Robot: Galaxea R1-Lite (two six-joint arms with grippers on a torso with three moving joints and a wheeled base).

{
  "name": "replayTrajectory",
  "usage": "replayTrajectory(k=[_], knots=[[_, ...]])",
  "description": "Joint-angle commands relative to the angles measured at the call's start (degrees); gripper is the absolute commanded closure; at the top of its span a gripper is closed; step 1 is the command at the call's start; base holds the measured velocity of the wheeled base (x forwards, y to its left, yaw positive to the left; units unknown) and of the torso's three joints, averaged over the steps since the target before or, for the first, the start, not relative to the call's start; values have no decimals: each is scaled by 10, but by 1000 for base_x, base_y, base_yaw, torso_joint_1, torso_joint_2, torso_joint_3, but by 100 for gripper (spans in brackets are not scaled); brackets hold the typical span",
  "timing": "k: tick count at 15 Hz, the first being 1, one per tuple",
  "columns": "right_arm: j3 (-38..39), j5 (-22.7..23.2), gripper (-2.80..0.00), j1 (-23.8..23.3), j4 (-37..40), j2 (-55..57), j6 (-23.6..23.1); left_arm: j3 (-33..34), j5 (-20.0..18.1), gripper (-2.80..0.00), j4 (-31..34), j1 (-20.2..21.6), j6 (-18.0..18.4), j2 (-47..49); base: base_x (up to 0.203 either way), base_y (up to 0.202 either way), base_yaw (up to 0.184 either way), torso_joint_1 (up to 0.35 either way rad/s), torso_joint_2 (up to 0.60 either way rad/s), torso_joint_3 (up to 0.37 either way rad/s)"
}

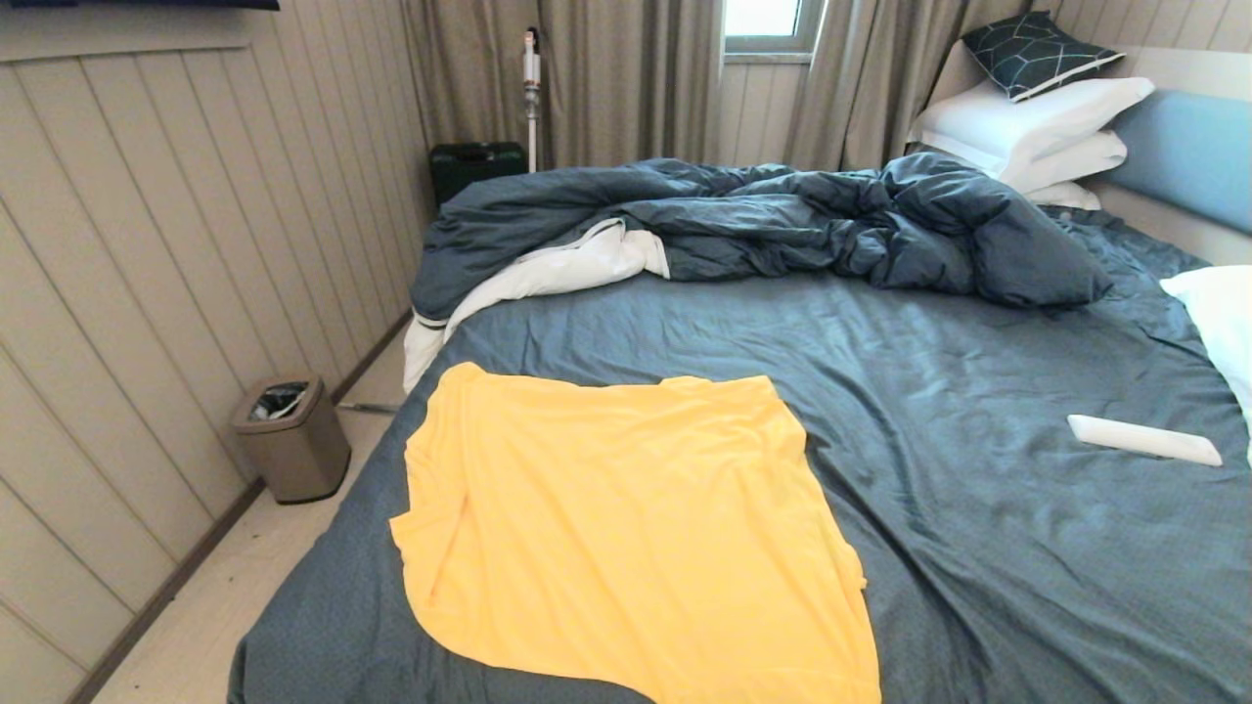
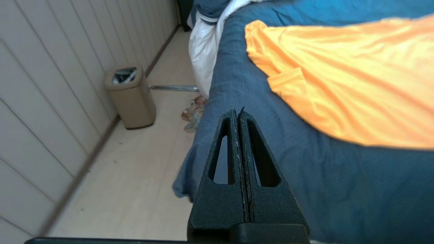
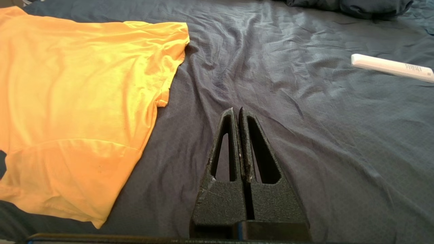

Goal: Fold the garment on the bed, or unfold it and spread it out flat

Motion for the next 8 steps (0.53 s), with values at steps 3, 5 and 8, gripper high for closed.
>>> replayTrajectory(k=[3, 5, 8], knots=[[0, -2, 0, 0, 2, 2, 4, 0, 4, 0, -2, -1, -19, 2, 0, 0, 0, 0, 0, 0], [0, -2, 0, -1, 2, 2, 5, 0, 4, 0, -3, 0, -20, 2, 0, 0, 0, 0, 0, 0], [0, 2, 0, -2, 2, 2, 1, 0, 3, 0, -3, 0, -19, 1, 0, 0, 0, 0, 0, 0]])
